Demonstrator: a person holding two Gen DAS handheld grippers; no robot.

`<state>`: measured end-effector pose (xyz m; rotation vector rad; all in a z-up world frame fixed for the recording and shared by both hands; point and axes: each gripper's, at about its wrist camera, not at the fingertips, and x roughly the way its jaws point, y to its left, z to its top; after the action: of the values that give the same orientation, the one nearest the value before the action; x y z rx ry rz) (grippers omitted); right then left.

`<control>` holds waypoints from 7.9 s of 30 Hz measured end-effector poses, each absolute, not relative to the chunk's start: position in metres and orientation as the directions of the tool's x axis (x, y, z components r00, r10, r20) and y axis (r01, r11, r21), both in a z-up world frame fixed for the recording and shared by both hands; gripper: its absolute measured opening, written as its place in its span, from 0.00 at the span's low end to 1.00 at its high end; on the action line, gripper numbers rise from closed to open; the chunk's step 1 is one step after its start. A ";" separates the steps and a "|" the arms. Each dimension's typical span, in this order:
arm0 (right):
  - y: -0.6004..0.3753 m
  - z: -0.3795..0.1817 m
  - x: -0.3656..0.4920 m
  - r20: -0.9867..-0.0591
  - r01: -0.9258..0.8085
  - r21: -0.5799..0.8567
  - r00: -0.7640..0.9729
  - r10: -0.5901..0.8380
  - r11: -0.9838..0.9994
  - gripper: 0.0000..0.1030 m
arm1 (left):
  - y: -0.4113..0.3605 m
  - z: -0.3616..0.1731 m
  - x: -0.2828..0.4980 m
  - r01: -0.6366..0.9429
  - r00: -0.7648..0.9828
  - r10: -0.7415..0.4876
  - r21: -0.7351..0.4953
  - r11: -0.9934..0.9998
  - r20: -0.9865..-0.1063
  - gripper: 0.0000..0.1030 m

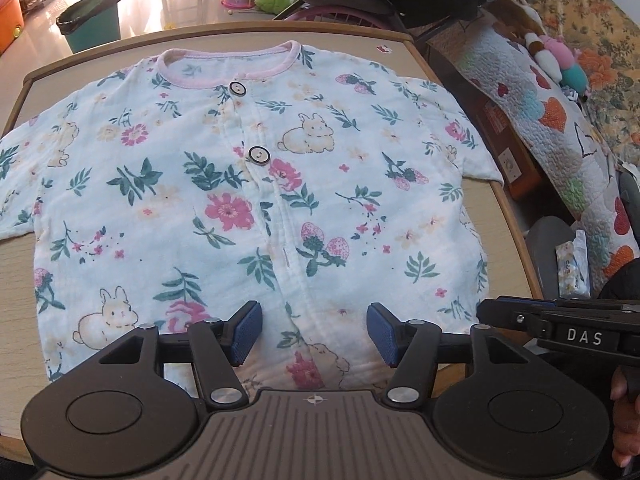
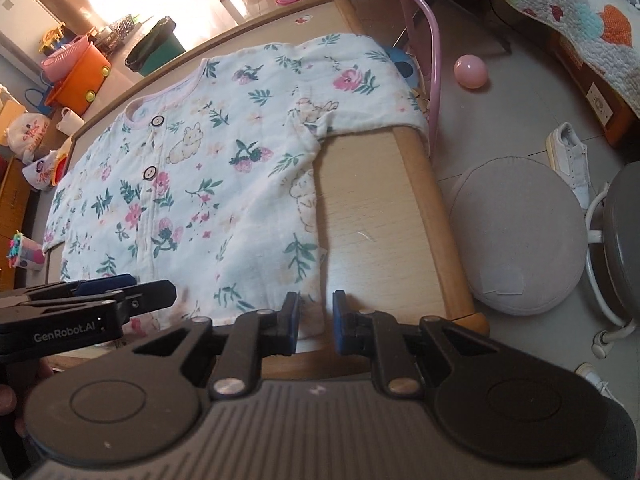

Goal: Fold clothes

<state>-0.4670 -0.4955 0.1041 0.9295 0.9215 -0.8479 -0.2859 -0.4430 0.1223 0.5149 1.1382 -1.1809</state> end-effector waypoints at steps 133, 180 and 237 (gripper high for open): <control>-0.449 0.116 -0.330 -0.932 0.725 0.232 0.356 -0.064 0.648 0.18 | -0.334 0.156 -0.199 0.788 0.023 -0.456 -0.264 0.555 -0.890 0.66; -0.403 0.149 -0.421 -0.917 0.884 0.034 0.213 -0.337 0.467 0.33 | -0.263 0.075 0.005 0.040 0.065 -0.720 -0.719 0.694 -0.691 0.52; -0.425 0.139 -0.458 -0.896 0.916 0.156 0.289 -0.337 0.370 0.33 | -0.392 0.110 -0.135 0.405 -0.131 -0.745 -0.722 0.561 -0.653 0.06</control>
<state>-0.4577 -0.4253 0.1385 0.7846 0.9013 -0.9615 -0.1353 -0.3922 0.1103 -0.3206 1.3782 -1.0171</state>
